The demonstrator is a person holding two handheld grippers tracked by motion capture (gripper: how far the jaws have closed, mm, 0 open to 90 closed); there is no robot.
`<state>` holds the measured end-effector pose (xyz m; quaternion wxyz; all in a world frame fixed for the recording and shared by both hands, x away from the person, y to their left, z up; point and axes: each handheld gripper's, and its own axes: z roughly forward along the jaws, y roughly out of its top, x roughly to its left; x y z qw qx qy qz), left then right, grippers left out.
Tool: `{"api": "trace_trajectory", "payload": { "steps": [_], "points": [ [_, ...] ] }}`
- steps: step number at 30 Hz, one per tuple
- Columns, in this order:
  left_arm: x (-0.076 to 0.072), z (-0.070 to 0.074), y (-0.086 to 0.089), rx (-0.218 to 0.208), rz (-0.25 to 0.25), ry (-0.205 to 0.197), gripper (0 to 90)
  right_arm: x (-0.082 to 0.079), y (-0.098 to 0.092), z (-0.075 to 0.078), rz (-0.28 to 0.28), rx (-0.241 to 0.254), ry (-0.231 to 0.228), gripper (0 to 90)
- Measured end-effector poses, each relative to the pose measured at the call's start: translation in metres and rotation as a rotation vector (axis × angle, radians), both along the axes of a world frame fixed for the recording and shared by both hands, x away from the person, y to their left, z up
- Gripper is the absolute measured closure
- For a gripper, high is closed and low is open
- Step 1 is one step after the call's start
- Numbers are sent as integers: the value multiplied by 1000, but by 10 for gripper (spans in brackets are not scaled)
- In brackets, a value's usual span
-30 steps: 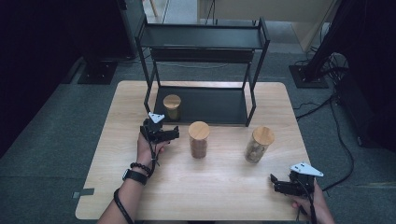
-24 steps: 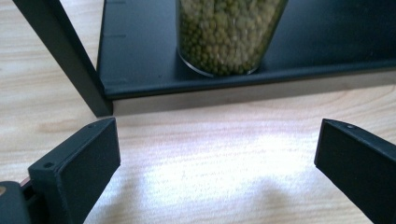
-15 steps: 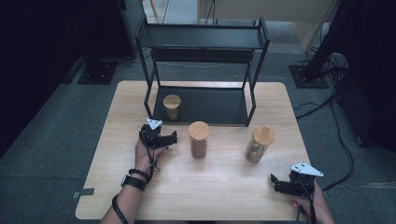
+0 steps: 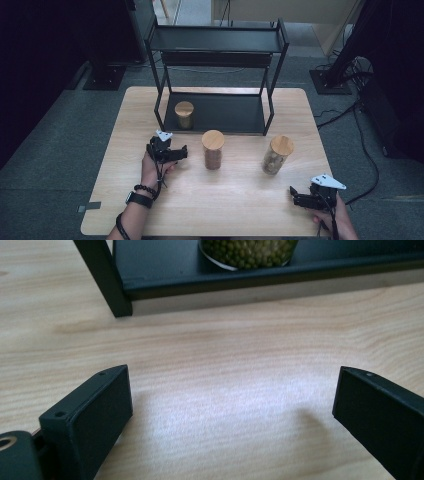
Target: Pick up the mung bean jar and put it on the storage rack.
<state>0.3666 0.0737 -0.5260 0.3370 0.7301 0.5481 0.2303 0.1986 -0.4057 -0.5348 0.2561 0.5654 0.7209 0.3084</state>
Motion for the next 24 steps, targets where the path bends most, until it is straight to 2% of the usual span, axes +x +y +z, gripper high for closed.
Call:
{"api": "trace_trajectory", "payload": {
  "steps": [13,24],
  "points": [
    [-9,0,12,21,-3,13,29,0,0,0,-9,-3,-2,12],
    [-16,0,18,6,-11,13,29,0,0,0,-17,2,2,12]
  ]
}}
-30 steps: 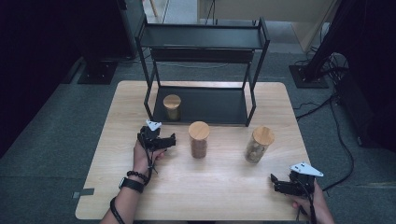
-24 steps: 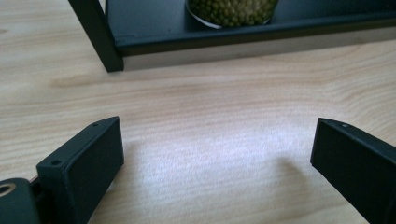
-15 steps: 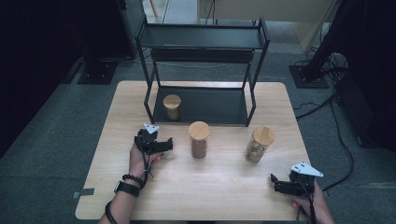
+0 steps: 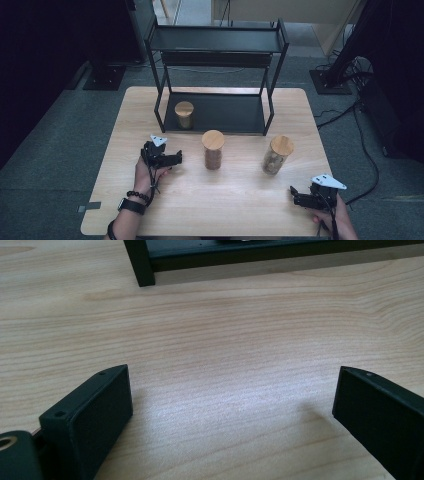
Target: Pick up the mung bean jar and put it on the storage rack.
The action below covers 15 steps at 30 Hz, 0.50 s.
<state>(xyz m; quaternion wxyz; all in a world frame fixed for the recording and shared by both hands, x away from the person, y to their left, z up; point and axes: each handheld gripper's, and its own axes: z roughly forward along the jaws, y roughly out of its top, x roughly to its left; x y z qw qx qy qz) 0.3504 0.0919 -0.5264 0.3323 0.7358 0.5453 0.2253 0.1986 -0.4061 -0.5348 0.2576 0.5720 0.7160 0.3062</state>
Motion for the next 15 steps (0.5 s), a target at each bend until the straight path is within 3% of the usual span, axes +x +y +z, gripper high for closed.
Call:
{"api": "trace_trajectory", "payload": {
  "steps": [15],
  "points": [
    [-12,0,8,1,-7,0,29,0,0,0,-1,3,2,12]
  ]
}}
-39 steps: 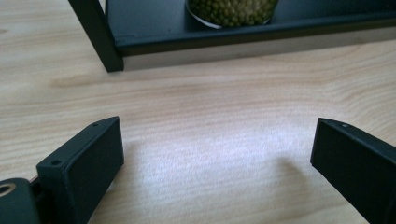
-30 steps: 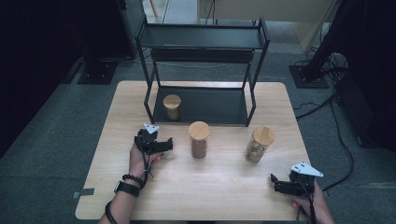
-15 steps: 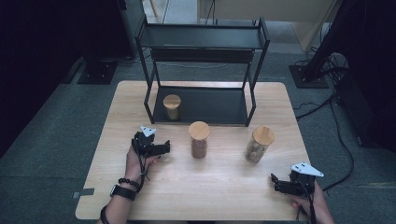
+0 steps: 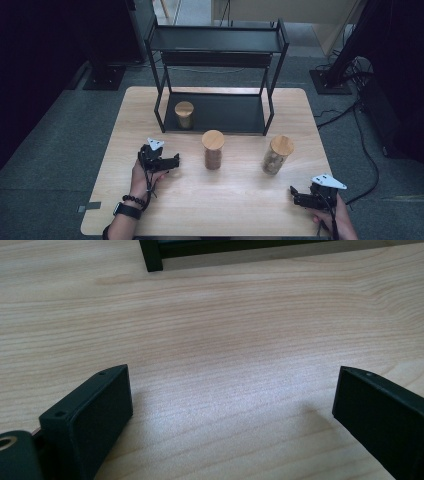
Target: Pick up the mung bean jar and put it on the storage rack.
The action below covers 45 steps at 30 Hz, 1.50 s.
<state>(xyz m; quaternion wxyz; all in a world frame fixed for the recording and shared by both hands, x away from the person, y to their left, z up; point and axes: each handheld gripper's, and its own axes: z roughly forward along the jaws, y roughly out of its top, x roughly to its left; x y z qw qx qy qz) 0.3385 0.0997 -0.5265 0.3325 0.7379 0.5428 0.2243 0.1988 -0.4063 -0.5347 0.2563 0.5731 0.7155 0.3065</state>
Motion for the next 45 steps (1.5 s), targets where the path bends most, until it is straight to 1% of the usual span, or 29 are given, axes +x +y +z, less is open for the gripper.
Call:
{"api": "trace_trajectory", "payload": {
  "steps": [5,11,17,23,30,41,45],
  "points": [
    [-4,0,3,-8,8,-3,37,0,0,0,2,-2,-1,12],
    [-8,0,4,-7,-1,-2,38,0,1,0,2,-11,-8,11],
    [-12,0,5,6,-10,-2,38,0,0,0,2,-10,-8,11],
    [-15,0,10,-8,12,-5,49,-1,1,0,2,-14,-11,12],
    [-19,0,11,-8,6,-6,49,-1,1,0,0,-14,-11,12],
    [-28,0,16,9,1,-4,49,-1,1,0,-2,-20,-13,12],
    [-29,0,18,7,2,-5,48,-1,1,0,-2,-21,-14,12]
  ]
}}
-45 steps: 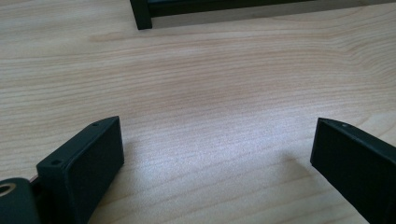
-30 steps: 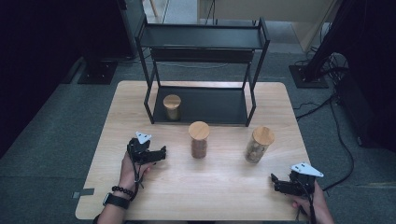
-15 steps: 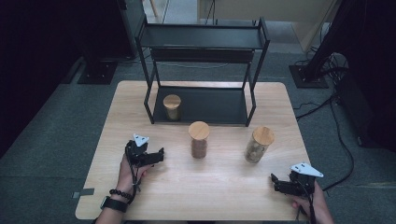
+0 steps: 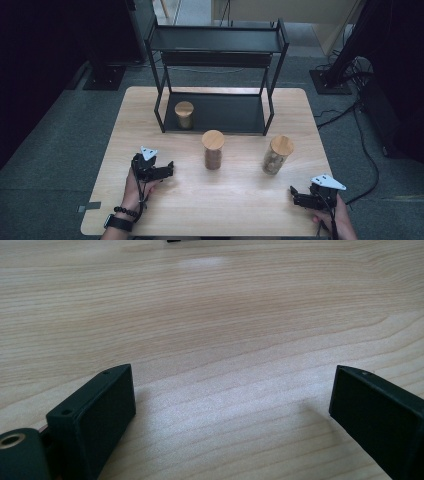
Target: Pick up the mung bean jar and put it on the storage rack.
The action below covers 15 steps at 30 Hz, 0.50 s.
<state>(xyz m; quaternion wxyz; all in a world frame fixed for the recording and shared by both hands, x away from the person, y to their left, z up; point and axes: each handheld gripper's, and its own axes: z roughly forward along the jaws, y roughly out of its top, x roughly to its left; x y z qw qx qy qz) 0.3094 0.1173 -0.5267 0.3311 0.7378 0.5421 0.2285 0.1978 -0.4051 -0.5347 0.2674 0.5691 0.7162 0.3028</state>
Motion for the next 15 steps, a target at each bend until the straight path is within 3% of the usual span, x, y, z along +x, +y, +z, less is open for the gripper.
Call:
{"api": "trace_trajectory", "payload": {
  "steps": [15],
  "points": [
    [-10,0,7,10,-2,0,48,0,0,0,-2,-4,-3,12]
  ]
}}
